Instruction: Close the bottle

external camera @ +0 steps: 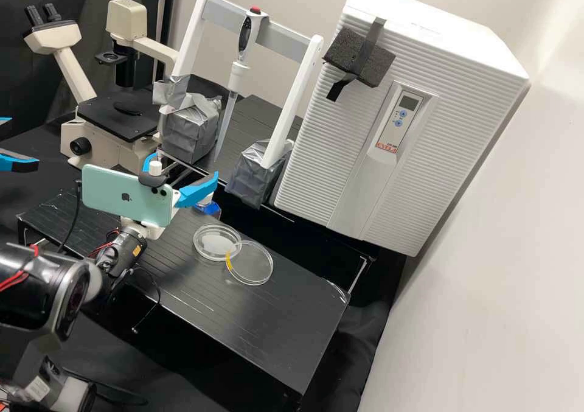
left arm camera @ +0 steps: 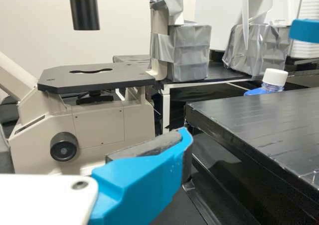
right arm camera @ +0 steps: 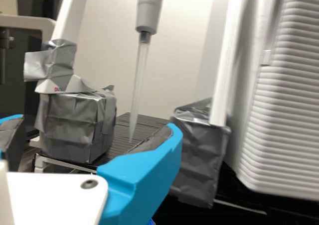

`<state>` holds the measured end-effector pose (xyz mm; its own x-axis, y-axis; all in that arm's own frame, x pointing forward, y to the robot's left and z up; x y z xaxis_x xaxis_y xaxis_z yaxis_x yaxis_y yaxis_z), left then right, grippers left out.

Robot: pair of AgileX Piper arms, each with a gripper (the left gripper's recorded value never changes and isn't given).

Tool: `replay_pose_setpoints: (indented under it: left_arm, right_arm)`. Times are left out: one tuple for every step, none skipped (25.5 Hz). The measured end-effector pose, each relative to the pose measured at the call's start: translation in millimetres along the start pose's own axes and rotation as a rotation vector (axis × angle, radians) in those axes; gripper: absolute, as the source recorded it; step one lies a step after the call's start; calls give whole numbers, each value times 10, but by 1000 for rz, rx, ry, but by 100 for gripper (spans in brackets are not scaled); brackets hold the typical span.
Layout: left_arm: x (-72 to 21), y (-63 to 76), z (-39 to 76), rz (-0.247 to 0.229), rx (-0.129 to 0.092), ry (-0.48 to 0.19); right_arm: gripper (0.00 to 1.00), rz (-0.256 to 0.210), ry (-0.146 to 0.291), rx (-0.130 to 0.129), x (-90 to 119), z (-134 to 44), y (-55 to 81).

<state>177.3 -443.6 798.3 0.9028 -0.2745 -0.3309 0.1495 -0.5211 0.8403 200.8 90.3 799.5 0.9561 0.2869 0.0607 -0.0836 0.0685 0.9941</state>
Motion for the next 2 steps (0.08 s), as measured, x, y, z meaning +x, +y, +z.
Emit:
replay_pose_setpoints:
  left_arm:
    - [0,0,0,0,0,0]
    - [0,0,0,0,0,0]
  right_arm:
    - [100,10,2,6,-28,-9,21]
    - [100,10,0,8,-51,-4,25]
